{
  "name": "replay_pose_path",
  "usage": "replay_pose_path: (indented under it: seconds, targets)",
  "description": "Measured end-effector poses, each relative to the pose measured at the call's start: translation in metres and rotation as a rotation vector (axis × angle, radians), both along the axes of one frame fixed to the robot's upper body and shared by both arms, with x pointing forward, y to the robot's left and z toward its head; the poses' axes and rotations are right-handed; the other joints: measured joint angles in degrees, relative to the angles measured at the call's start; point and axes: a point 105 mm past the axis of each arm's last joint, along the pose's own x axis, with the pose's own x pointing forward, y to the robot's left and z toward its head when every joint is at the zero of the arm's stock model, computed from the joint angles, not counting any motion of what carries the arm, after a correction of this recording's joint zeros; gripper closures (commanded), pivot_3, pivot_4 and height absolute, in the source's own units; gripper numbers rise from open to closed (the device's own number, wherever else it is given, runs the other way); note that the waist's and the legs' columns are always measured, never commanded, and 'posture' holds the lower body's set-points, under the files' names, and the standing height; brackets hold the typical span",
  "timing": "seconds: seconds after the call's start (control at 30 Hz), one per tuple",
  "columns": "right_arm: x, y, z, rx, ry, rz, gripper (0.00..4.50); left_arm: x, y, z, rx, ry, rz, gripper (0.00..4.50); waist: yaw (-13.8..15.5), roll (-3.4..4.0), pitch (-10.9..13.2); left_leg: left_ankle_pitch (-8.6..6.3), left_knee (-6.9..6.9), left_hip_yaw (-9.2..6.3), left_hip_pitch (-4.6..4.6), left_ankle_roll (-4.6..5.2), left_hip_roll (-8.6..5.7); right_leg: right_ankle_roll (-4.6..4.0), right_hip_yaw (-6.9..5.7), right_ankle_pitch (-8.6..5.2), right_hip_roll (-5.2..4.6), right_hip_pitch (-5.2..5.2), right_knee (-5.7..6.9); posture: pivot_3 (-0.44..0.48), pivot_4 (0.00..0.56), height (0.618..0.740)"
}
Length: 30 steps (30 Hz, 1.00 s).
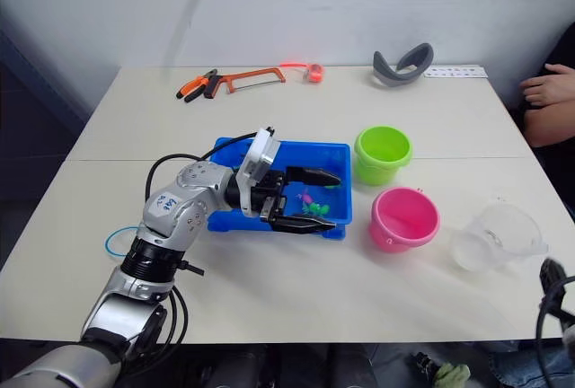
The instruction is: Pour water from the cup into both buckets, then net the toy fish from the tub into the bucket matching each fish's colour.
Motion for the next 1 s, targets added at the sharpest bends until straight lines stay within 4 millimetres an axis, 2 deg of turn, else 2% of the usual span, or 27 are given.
replay_pose_path:
  seconds: [0.07,0.13,0.2,0.3,0.37,0.47,0.53,0.6,0.63,0.67,0.77,1.0]
  targets:
    - [0.016,0.016,0.021,-0.047,-0.033,0.154,0.03,0.002,0.001,0.0,-0.003,0.006,0.018,0.0,0.06,-0.01,0.01,0.0,0.0,0.0,0.01,0.0,0.02,0.0,-0.01,0.0,0.02,0.0,0.0,0.0,0.15,0.74]
    - [0.037,0.044,0.04,-0.112,-0.031,0.366,0.03,0.005,0.004,0.001,-0.014,0.01,0.053,0.0,-0.03,-0.04,0.02,-0.01,-0.01,0.1,0.06,0.01,0.01,0.0,0.1,0.0,0.02,-0.01,0.02,0.0,0.15,0.74]
    - [0.057,0.083,0.059,-0.17,-0.05,0.608,0.03,0.009,0.011,0.001,-0.021,0.026,0.1,0.0,-0.06,-0.17,0.1,0.0,0.0,0.06,0.07,0.0,0.04,0.0,0.07,0.0,0.03,0.0,0.02,0.0,0.15,0.74]
    - [0.072,0.13,0.066,-0.195,-0.052,0.863,0.03,0.014,0.024,-0.003,-0.01,0.048,0.178,0.0,0.23,-0.23,0.12,0.02,-0.01,-0.06,-0.04,-0.03,0.06,-0.01,-0.03,0.0,0.01,-0.06,-0.02,0.0,0.15,0.74]
    - [0.08,0.163,0.064,-0.194,-0.041,1.034,0.03,0.018,0.043,-0.007,0.015,0.062,0.266,0.0,0.25,-0.27,0.15,0.01,0.01,-0.09,-0.12,-0.03,0.04,-0.01,-0.1,0.0,-0.02,-0.06,0.0,0.0,0.15,0.74]
    - [0.084,0.193,0.062,-0.204,-0.025,1.192,0.03,0.017,0.065,-0.012,0.043,0.076,0.348,0.0,0.75,-0.31,0.17,-0.02,0.1,-0.19,-0.3,0.02,0.02,0.04,-0.28,0.03,-0.11,-0.07,-0.04,0.0,0.15,0.74]
    - [0.084,0.208,0.062,-0.224,-0.018,1.279,0.03,0.013,0.081,-0.017,0.066,0.081,0.394,0.0,0.85,-0.31,0.17,-0.05,0.17,-0.25,-0.41,0.04,0.01,0.06,-0.36,0.03,-0.13,-0.11,-0.08,0.0,0.15,0.74]
    - [0.085,0.222,0.059,-0.265,0.011,1.384,0.03,0.008,0.112,-0.029,0.122,0.109,0.498,0.0,0.88,-0.31,0.17,-0.05,0.22,-0.36,-0.51,0.03,0.02,0.05,-0.49,0.04,-0.14,-0.13,-0.12,0.0,0.15,0.74]
    - [0.086,0.224,0.057,-0.272,0.02,1.397,0.03,0.008,0.118,-0.032,0.131,0.115,0.517,0.0,0.98,-0.31,0.17,-0.05,0.24,-0.41,-0.54,0.03,0.02,0.05,-0.52,0.04,-0.15,-0.12,-0.13,0.0,0.15,0.74]
    - [0.087,0.228,0.054,-0.29,0.044,1.433,0.03,0.006,0.135,-0.038,0.17,0.13,0.571,0.0,0.98,-0.31,0.17,-0.05,0.27,-0.42,-0.56,0.03,0.02,0.04,-0.54,0.04,-0.15,-0.12,-0.14,0.0,0.15,0.74]
    - [0.091,0.232,0.048,-0.316,0.075,1.483,0.03,0.005,0.163,-0.047,0.256,0.132,0.661,0.0,1.17,-0.32,0.18,-0.05,0.31,-0.44,-0.58,0.03,0.01,0.04,-0.55,0.05,-0.17,-0.13,-0.23,0.0,0.15,0.74]
    - [0.095,0.244,0.038,-0.352,0.095,1.566,0.03,0.031,0.244,-0.057,0.481,0.155,0.961,0.0,1.42,-0.36,0.18,-0.07,0.24,-0.46,-0.64,0.02,0.01,0.02,-0.63,0.07,-0.2,-0.21,-0.13,0.0,0.15,0.74]
